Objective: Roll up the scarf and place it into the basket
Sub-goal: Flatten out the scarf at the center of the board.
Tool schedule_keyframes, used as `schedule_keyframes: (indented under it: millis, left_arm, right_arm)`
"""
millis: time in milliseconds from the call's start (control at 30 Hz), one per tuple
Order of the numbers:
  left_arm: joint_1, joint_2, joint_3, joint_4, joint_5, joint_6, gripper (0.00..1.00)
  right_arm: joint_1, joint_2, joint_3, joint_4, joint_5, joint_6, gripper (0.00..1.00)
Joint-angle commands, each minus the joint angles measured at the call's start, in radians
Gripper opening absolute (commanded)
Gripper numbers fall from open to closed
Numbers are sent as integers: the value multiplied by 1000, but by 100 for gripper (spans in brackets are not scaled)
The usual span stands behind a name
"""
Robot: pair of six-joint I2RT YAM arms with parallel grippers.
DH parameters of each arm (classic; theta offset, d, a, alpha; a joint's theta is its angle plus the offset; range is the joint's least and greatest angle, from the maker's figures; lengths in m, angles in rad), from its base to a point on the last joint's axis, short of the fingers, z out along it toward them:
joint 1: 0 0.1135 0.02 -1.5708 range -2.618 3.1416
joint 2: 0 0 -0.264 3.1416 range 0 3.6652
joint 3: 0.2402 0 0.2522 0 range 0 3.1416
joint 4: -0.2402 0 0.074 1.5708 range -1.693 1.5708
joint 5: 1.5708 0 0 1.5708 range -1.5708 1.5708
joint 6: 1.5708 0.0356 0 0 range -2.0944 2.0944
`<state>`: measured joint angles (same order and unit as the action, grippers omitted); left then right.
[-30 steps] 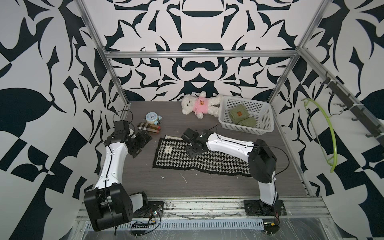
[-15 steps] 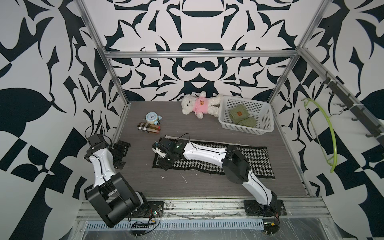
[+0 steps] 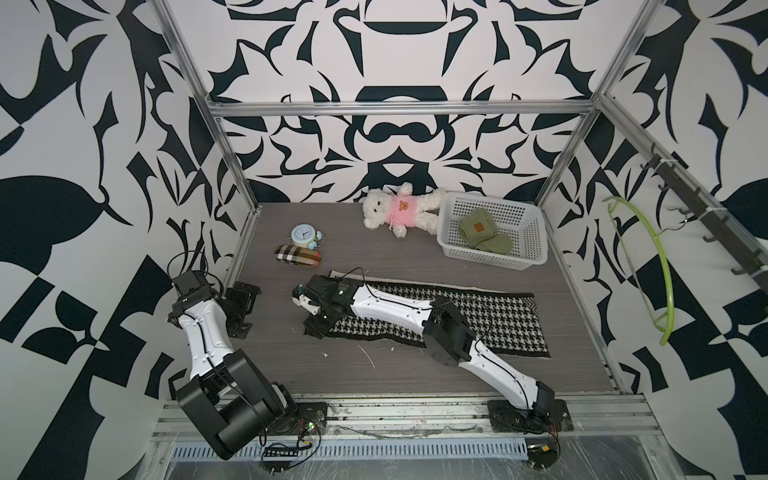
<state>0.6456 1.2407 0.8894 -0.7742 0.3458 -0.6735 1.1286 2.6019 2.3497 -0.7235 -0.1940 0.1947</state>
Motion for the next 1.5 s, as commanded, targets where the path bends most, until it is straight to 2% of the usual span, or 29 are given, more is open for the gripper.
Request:
schedule_keyframes:
  millis: [0, 33, 100, 133, 233, 300, 367, 467, 533, 600, 633, 700, 767, 800, 900, 1033, 1167, 1267, 1333, 1467]
  left_arm:
    - [2, -8, -8, -8, 15, -3, 93]
    - [3, -11, -11, -7, 11, -5, 93]
    - [2, -17, -16, -5, 7, -9, 93]
    - [2, -18, -18, -6, 7, -9, 93]
    - [2, -21, -28, -9, 9, -7, 93]
    - [2, -24, -33, -14, 13, -2, 93]
    - [2, -32, -39, -21, 12, 5, 92]
    - [3, -51, -51, -23, 10, 5, 92]
    - [4, -58, -55, -23, 10, 5, 92]
    - [2, -61, -56, -25, 9, 5, 92]
    - [3, -61, -58, -25, 11, 5, 92]
    - [2, -63, -59, -25, 12, 5, 92]
    - [3, -65, -58, -28, 11, 5, 92]
    - [2, -64, -58, -28, 11, 5, 92]
    - [2, -67, -59, -20, 17, 7, 90]
    - [-12, -67, -76, 8, 63, 31, 88]
    - [-133, -47, -110, 24, 101, 54, 88]
    - [-325, -8, -126, 42, 102, 34, 88]
    - [-418, 15, -146, 58, 78, 8, 88]
    - [-475, 51, -229, 160, 99, -64, 88]
  right_arm:
    - [10, 12, -35, -117, 73, -6, 37]
    - [12, 4, -61, -117, 87, -9, 25]
    - [20, -4, -96, -124, 114, -16, 9]
    - [27, -6, -111, -126, 128, -23, 4]
    - [50, -6, -142, -127, 159, -48, 1]
    - [68, 3, -132, -149, 192, -71, 7]
    - [81, 14, -120, -181, 197, -84, 27]
    - [90, 10, -145, -180, 203, -95, 44]
    - [91, 18, -134, -197, 200, -104, 49]
    - [93, 32, -120, -211, 207, -108, 48]
    - [93, 40, -109, -220, 210, -116, 44]
    - [93, 58, -88, -233, 217, -124, 19]
    - [92, 54, -92, -236, 233, -123, 3]
    - [90, 35, -111, -220, 240, -118, 0]
    - [73, -89, -231, -86, 197, -111, 0]
    - [4, -329, -423, 166, 60, -65, 0]
    - [-83, -481, -488, 232, -32, -25, 0]
    - [-131, -520, -495, 211, -35, -30, 0]
    - [-155, -526, -498, 193, -23, -33, 0]
    - [-198, -530, -535, 204, -43, -5, 0]
